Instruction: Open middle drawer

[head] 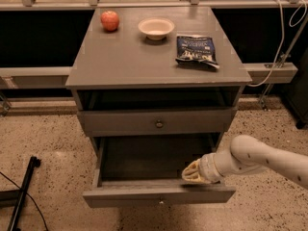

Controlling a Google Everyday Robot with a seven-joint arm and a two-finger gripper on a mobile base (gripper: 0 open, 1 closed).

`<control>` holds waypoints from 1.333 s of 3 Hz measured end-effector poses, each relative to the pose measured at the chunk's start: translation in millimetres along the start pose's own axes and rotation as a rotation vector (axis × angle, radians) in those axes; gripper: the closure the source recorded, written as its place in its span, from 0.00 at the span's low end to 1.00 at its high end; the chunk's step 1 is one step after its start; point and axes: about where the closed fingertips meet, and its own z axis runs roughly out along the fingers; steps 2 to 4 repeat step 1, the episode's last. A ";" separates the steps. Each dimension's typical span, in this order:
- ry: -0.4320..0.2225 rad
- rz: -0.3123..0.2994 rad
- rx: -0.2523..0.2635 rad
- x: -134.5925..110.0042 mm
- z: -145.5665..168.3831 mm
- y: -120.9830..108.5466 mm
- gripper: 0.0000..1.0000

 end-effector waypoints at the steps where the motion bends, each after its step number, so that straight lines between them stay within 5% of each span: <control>1: -0.081 -0.069 0.155 -25.8 -39.2 8.9 0.90; 4: -0.081 -0.069 0.155 -25.8 -39.2 8.9 0.90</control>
Offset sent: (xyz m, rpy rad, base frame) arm 0.0000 0.0000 0.0000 0.0000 0.0000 0.0000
